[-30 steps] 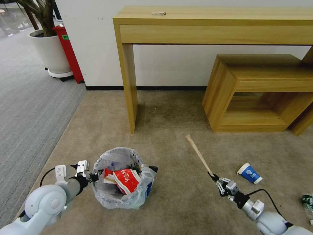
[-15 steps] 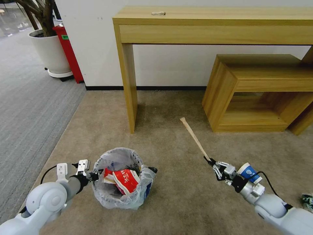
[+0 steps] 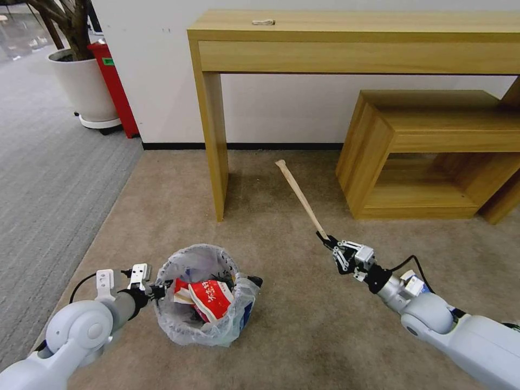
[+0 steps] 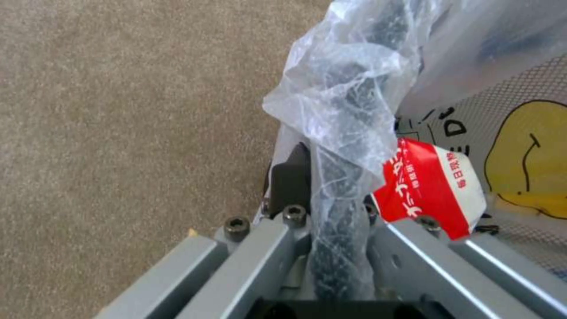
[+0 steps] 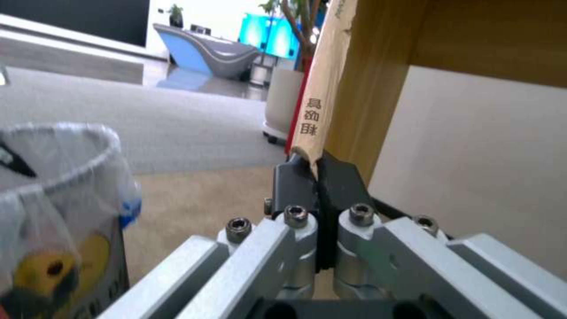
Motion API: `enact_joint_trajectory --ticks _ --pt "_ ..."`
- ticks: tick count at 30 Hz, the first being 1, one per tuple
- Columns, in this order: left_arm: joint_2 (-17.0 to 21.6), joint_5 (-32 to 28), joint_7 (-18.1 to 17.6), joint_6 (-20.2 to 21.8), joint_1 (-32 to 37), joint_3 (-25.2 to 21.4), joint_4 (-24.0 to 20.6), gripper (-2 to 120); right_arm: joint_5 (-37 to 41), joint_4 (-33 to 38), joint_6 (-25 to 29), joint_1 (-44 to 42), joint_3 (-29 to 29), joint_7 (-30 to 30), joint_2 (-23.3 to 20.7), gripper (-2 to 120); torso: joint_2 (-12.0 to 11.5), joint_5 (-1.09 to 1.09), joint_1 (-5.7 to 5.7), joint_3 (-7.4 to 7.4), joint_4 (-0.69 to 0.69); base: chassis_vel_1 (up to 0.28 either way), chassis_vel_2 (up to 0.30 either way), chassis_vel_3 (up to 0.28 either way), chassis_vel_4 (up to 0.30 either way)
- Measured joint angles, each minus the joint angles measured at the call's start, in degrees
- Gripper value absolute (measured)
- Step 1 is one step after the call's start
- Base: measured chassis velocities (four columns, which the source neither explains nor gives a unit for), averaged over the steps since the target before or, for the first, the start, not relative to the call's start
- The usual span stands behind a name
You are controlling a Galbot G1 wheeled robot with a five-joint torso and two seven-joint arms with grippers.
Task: Pick up the trash bin and place the garbage on the floor into it.
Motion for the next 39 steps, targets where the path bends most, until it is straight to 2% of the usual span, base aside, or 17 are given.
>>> enact_joint_trajectory --ticks 13,29,39 --pt "-0.8 0.27 -0.2 0.0 -1.22 1.42 0.28 0 2.36 3.78 -0.86 7.27 -4.49 0.1 0.79 0 0.0 0.0 0.0 0.0 -0.01 0.0 0.0 0.0 0.0" --pt "-2.55 0.53 -0.51 0.09 -0.82 1.02 -0.27 0 3.58 3.82 -2.14 20.1 -21.36 3.34 9.67 0 0.0 -0.01 0.0 0.0 0.01 0.0 0.0 0.0 0.0" --pt "-2.67 0.69 -0.51 0.13 -1.22 1.39 -0.22 0 4.66 3.72 -2.25 24.72 -27.88 3.35 11.22 0 0.0 -0.01 0.0 0.0 0.0 0.0 0.0 0.0 0.0"
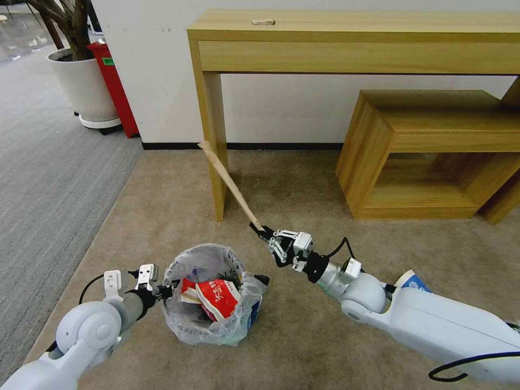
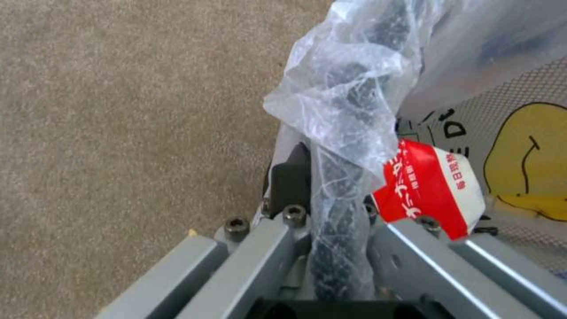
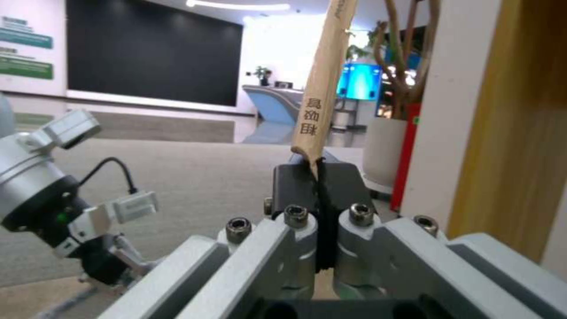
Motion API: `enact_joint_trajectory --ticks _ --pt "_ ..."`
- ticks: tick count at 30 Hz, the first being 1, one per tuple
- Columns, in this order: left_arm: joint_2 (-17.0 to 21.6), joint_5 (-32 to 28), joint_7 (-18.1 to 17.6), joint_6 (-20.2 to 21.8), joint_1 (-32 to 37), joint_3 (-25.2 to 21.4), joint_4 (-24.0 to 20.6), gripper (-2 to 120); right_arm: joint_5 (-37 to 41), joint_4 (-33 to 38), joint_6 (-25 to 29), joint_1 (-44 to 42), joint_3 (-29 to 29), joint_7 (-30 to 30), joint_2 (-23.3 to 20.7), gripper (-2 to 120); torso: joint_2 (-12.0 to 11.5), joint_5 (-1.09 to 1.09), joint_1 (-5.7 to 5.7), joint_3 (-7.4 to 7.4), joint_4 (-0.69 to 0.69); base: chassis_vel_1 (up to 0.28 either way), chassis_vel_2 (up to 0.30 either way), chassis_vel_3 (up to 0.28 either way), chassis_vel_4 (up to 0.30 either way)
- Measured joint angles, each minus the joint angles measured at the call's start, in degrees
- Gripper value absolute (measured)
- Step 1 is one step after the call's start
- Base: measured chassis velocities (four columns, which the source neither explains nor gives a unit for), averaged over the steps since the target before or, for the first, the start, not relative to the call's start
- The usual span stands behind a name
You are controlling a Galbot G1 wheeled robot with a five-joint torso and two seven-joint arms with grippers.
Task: Pick up the trash bin and place the garbage on the floor into it.
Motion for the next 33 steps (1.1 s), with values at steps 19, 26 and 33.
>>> enact_joint_trajectory --ticks 19,26,33 --pt "-0.45 0.12 0.02 0.01 -1.32 0.7 0.64 0 2.0 -2.46 0.29 8.08 -11.58 -0.04 6.64 0 0.0 0.0 0.0 0.0 0.0 0.0 0.0 0.0 0.0" --pt "-0.51 0.05 0.11 0.0 -1.95 1.07 0.96 0 2.06 -3.17 0.31 8.37 -13.4 0.07 7.47 0 0.0 0.01 0.0 0.0 0.0 0.0 0.0 0.0 0.0" --pt "-0.89 -0.09 0.09 -0.04 -2.89 1.65 1.31 0 1.49 -3.95 0.35 7.91 -14.41 0.69 8.51 0 0.0 0.01 0.0 0.0 0.0 0.0 0.0 0.0 0.0"
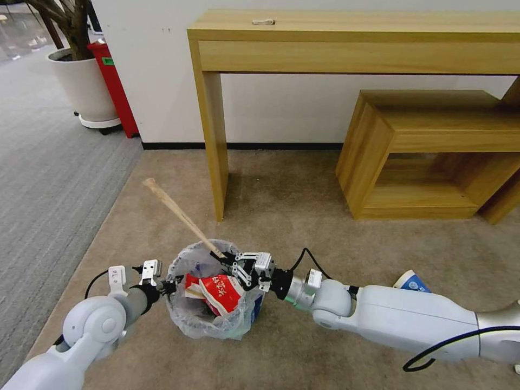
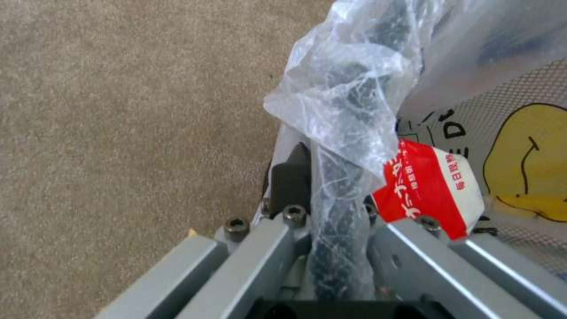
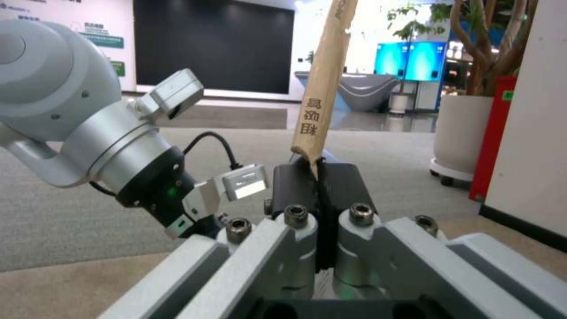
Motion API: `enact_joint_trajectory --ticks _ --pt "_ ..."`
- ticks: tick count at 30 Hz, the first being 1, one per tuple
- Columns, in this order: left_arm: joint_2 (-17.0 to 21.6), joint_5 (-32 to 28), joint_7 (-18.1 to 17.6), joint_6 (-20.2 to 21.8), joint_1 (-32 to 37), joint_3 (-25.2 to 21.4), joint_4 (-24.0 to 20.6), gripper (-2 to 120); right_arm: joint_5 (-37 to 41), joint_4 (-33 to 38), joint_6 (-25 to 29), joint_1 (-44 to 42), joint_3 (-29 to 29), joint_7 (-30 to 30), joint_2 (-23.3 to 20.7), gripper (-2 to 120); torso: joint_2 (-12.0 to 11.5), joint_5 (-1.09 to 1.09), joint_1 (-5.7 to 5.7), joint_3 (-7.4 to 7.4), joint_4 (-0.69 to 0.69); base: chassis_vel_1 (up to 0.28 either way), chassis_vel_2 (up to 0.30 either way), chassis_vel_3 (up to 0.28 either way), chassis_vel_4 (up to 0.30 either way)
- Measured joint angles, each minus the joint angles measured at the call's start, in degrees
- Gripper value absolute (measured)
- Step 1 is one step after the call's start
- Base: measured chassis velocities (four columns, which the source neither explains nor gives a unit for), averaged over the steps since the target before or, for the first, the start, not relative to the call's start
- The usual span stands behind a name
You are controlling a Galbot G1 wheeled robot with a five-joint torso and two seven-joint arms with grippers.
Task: Pick up the trash bin and place the garbage on the floor into it.
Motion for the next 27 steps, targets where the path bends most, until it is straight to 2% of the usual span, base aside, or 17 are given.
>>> enact_joint_trajectory --ticks 15,27 --pt "-0.17 -0.22 -0.16 -0.01 -0.32 0.14 -0.03 0 -0.64 -0.38 -0.06 -0.11 -1.42 0.93 1.24 0 0.0 0.0 0.0 0.0 0.0 0.0 0.0 0.0 0.0" --pt "0.12 -1.16 -0.36 -0.12 -1.96 -0.39 1.48 0 -2.22 2.01 -0.18 -2.4 -0.99 1.25 -1.51 0 0.0 0.0 0.0 0.0 0.0 0.0 0.0 0.0 0.0"
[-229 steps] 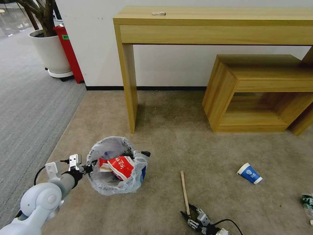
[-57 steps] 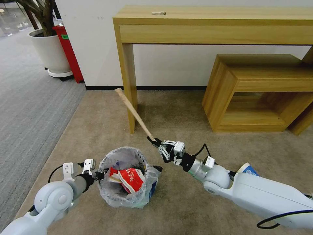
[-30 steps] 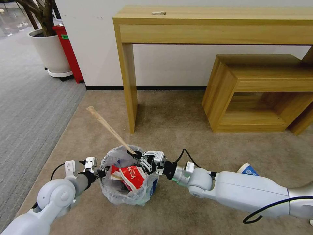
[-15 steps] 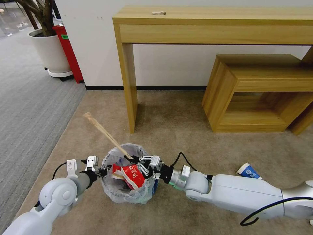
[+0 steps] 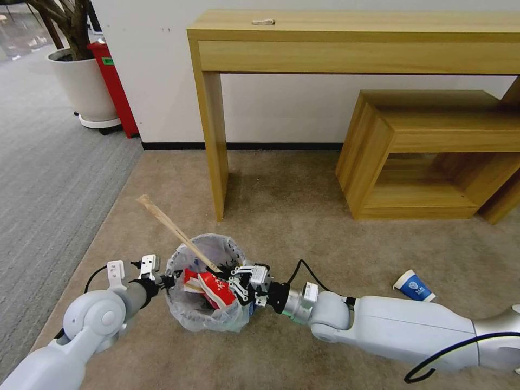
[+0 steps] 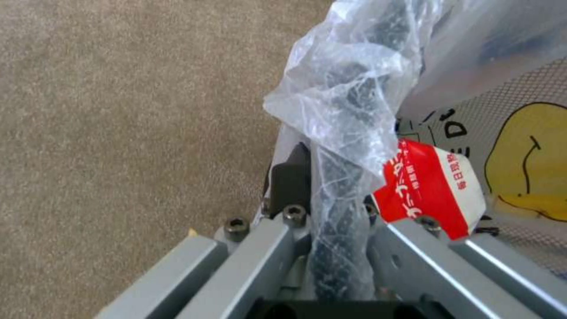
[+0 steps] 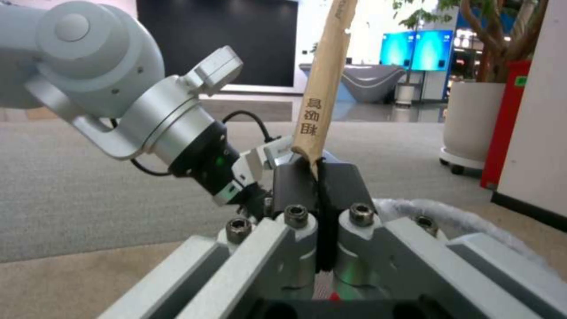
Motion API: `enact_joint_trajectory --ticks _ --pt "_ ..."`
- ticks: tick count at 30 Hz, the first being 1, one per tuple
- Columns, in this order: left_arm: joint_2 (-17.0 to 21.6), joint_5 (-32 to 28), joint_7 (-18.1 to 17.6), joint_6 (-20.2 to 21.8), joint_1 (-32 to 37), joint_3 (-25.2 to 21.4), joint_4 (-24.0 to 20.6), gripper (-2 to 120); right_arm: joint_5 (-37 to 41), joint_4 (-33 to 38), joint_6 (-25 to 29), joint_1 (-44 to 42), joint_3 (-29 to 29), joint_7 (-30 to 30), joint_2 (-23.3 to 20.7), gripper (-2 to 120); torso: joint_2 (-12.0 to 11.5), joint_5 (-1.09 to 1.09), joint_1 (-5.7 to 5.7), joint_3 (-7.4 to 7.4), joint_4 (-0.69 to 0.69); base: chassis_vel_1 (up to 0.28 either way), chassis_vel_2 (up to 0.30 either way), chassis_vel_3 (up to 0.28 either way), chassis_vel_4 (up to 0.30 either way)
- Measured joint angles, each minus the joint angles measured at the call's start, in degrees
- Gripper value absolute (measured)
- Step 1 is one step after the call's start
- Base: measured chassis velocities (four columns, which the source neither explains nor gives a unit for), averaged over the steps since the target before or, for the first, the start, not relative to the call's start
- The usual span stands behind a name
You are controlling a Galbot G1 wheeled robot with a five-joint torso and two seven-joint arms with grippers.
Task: Pick up the trash bin and place the garbage on the floor into it.
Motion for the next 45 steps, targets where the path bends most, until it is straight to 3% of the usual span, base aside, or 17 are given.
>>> enact_joint_trajectory --ticks 16,45 --pt "-0.15 -0.49 -0.23 0.0 -0.39 -0.14 -0.35 0 -1.98 -0.24 0.11 -4.14 1.27 -0.22 -1.76 0 0.0 0.0 0.0 -0.01 0.0 0.0 0.0 0.0 0.0" --pt "-1.02 -0.29 -0.42 0.06 0.3 0.76 -1.96 0 -2.32 -1.19 -0.48 -2.55 -0.31 1.57 0.54 0 0.0 0.0 0.0 0.0 0.0 0.0 0.0 0.0 0.0"
